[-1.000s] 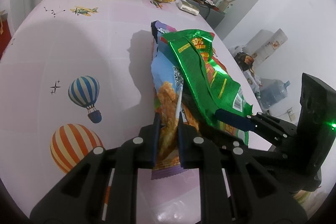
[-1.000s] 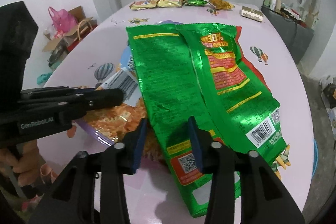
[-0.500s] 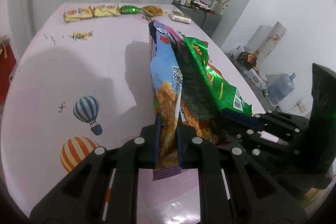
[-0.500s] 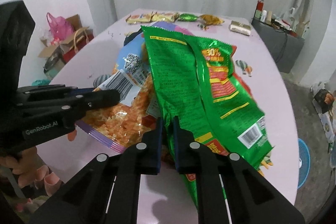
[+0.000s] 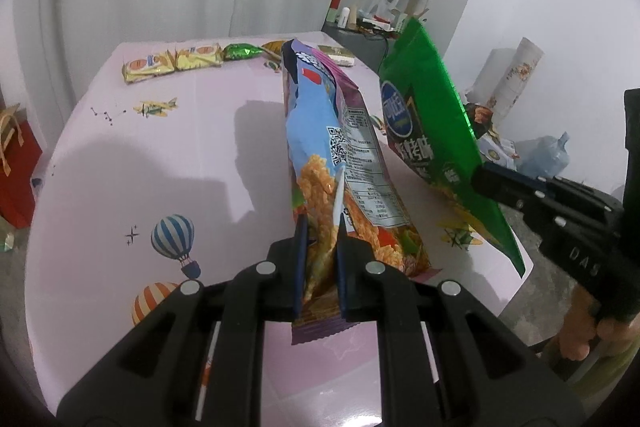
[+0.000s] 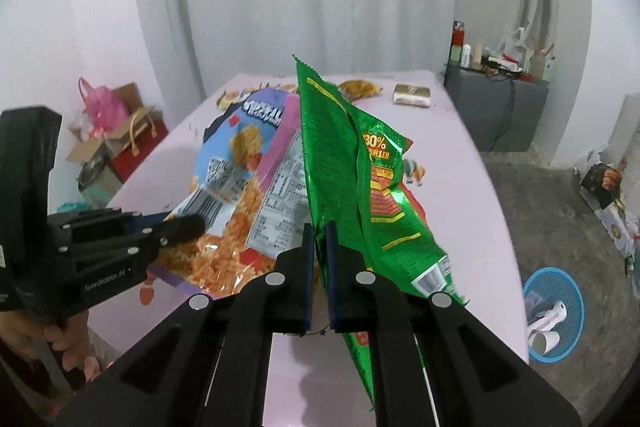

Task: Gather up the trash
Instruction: 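Lift both chip bags and carry them to the wastebasket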

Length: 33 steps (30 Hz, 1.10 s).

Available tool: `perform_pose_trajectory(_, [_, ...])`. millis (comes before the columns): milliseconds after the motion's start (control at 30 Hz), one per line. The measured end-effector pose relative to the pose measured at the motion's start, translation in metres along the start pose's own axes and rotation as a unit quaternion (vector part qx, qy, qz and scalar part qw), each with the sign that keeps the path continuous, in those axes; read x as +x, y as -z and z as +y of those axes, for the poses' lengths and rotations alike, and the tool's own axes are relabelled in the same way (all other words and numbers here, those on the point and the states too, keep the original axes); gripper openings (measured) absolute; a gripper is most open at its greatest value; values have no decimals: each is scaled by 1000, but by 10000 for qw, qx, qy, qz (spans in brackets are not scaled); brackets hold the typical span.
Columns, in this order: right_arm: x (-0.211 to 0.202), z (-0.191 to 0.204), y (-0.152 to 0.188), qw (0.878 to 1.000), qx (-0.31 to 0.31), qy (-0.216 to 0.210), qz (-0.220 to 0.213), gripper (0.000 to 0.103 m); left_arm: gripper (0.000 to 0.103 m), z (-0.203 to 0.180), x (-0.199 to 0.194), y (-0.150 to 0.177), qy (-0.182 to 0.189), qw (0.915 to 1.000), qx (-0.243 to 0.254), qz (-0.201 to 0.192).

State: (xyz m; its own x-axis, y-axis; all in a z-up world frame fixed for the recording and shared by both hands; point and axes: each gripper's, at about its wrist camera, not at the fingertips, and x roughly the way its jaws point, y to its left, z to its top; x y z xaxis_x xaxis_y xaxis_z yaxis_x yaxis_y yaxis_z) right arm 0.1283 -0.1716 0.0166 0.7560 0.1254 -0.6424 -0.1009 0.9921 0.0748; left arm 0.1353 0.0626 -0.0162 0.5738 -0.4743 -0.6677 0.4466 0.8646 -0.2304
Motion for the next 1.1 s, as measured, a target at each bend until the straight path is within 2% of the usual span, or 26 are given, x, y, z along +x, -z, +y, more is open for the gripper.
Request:
perform_pose_trajectory(133, [-9,-5,-4,9998,41,50,-179,5,10,-5,-5,-3,-48,9999,71,-93])
perform_pose_trajectory(333, [-42,-25,-15,9969,191,303,-702,3,10,-26,-14,-21,80,9991,279,-295])
perform_pose_trajectory(400, [-56,-39,-18,9946,305,445,-884,3,10,-37,-15,-31,211,9985,362,-359])
perform_pose_trajectory(567, [-88,-85,-16,9876,612,904,-1131,3,10,-91,-2,-65,880,9922,779,-425])
perform_pose_trajectory(700, [-103,-136,-3,9812,1060,1143,-1138,3,10,-153,39,-88,1604,9815,1041,-44])
perform_pose_trajectory(867, [-114,-211,26,9682,1772,1434,-1033,3,10,-237,96,-100,2216,9636,1394,542])
perform_pose_trajectory(1100, [-110,-334,73,9445,2765,1615,-734,3,10,-356,186,-94,2316,9391,2210,1245])
